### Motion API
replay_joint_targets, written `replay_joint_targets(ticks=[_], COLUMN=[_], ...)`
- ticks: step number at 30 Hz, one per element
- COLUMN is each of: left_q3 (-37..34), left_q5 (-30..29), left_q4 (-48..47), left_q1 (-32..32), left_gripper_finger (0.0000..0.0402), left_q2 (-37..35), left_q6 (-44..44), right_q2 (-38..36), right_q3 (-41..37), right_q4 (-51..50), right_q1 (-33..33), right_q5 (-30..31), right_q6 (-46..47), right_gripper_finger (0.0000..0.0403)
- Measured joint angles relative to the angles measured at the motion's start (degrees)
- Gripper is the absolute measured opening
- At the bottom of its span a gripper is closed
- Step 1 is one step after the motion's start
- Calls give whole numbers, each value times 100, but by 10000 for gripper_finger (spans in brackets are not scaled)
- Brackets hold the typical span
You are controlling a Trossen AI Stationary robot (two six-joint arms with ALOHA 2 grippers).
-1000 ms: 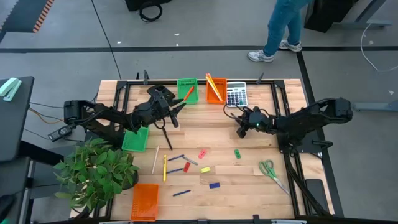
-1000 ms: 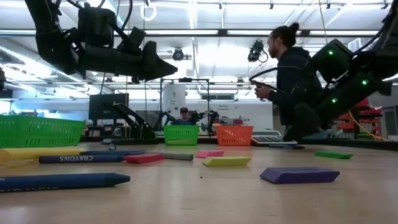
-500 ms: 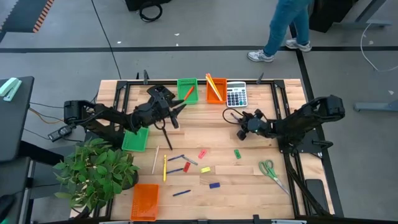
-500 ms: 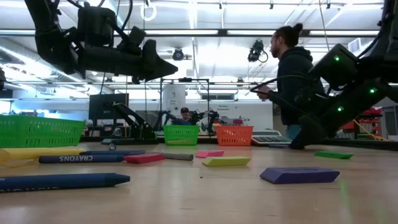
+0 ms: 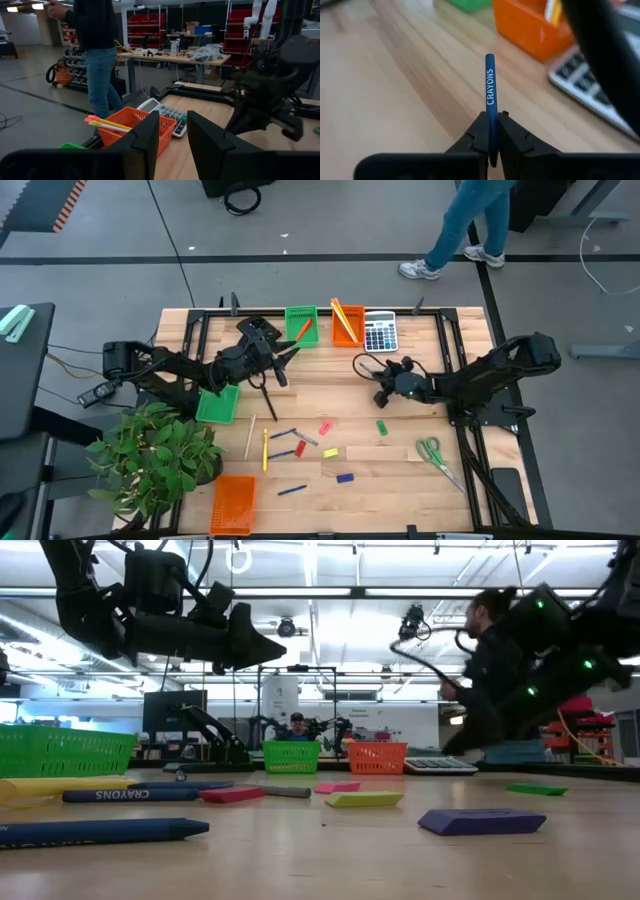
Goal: Sort crayons/erasers/pens/pencils in bins
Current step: Put the blue crayon into the bottom green bin
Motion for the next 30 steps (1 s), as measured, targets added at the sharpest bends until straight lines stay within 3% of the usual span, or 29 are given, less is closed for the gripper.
replay_joint_targets(ticks=[6, 15, 21, 30], left_q3=[0, 0, 0, 261], left_q5=[39, 1317, 1481, 1617], left_q4=[187, 1138, 1192, 1160], left_q1=[-49, -120, -105, -178], left_gripper_finger=[107, 107, 110, 197], left_q2=[0, 0, 0, 0], left_q6=[-251, -950, -818, -717], right_q2=[-35, -35, -37, -37], right_q3=[848, 2370, 2959, 3139], right_q4=[11, -9, -73, 253], right_q1=[338, 387, 550, 630], right_q5=[59, -198, -537, -765], right_q6=[-533, -2155, -2865, -3404], right_gripper_finger=[28, 28, 29, 30])
